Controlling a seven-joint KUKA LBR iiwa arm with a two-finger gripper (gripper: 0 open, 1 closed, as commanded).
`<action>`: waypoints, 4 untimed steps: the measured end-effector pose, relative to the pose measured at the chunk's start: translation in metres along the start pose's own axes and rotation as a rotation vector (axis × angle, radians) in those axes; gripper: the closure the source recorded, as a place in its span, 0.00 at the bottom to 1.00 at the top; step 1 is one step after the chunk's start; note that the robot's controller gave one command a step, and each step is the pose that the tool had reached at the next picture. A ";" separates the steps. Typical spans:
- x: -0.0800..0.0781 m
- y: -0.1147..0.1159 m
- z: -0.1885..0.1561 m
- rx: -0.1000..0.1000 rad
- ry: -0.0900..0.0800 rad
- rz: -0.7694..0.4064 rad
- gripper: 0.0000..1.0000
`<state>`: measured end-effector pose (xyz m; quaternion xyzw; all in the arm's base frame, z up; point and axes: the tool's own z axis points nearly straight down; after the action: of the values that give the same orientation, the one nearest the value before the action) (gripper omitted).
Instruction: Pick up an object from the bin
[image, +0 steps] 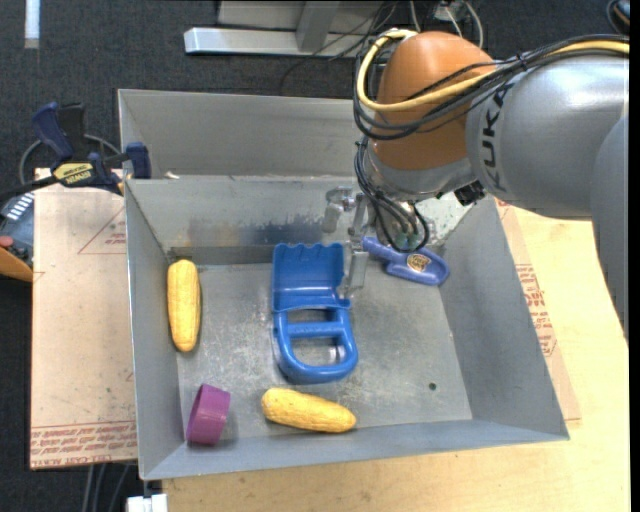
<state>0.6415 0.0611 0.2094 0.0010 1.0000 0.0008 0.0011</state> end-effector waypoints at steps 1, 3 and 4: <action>0.000 0.000 0.000 0.000 0.000 0.000 0.00; 0.031 0.034 0.128 -0.001 -0.004 -0.426 0.00; 0.025 0.044 0.134 0.002 -0.015 -0.660 0.00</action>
Offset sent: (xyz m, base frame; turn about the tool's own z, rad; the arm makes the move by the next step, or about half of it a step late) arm -0.0441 0.0349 -0.1291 -0.3667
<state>0.6169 0.1055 0.0759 -0.3230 0.9463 -0.0006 0.0086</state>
